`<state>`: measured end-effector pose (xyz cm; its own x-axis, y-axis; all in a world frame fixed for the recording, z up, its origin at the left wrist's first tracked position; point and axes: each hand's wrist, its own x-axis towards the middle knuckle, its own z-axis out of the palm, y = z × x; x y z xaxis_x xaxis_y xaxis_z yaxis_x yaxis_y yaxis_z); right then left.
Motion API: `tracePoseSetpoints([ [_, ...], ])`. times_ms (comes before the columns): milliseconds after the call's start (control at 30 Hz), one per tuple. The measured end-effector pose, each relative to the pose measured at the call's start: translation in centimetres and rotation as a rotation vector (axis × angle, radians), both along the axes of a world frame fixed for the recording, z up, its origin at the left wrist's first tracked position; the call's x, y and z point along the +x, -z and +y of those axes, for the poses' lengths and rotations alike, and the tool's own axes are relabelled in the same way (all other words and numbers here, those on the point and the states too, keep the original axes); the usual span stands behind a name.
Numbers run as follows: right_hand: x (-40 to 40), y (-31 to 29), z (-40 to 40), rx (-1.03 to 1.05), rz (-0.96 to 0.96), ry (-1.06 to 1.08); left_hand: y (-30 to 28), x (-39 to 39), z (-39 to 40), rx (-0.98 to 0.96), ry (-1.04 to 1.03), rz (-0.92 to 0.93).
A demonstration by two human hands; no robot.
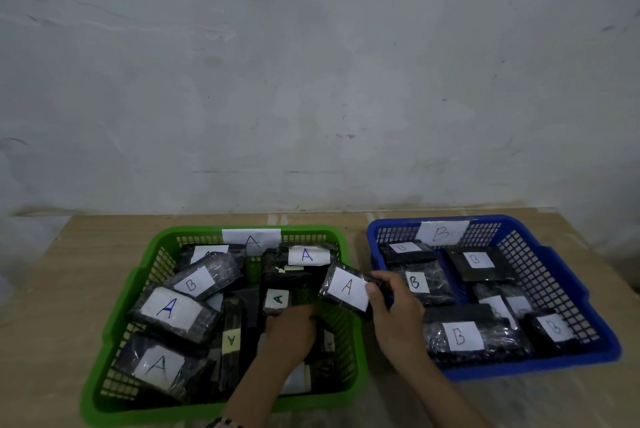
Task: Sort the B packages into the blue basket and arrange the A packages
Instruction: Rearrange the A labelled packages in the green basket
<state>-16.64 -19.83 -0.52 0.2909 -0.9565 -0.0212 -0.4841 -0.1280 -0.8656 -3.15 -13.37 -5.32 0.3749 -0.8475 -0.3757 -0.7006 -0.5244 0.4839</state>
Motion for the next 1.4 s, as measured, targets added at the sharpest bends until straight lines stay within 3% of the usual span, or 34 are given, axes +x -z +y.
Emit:
tracePoseSetpoints([
  [200, -0.2, 0.3, -0.2, -0.003, -0.006, -0.009, -0.3, -0.7, 0.2, -0.016, -0.033, 0.047],
  [400, -0.2, 0.7, -0.5, -0.045, -0.001, 0.004, -1.8, 1.1, 1.6, -0.397, -0.503, 0.429],
  [600, 2.4, 1.3, -0.4, -0.262, 0.309, -0.155, -2.1, 3.6, 4.5, -0.569, -0.691, 0.394],
  [833, 5.6, 3.4, -0.4, -0.391, 0.550, -0.231, -1.9, 3.6, 5.6, -0.533, -0.637, 0.242],
  [1067, 6.5, 4.2, 0.1, -0.551, 0.785, -0.327, -2.3, 4.0, 5.9, -0.583, -0.645, 0.231],
  [1167, 6.5, 4.3, 0.3, -0.536, 0.970, -0.459, -2.3, 3.9, 5.9, -0.598, -0.642, 0.228],
  [1267, 6.2, 4.1, 0.1, -0.517, 0.986, -0.463, -2.5, 3.9, 6.3, -0.630, -0.656, 0.243],
  [1400, 5.7, 3.6, 0.5, -0.492, 1.108, -0.619, -2.9, 3.9, 6.9, -0.677, -0.676, 0.260],
])
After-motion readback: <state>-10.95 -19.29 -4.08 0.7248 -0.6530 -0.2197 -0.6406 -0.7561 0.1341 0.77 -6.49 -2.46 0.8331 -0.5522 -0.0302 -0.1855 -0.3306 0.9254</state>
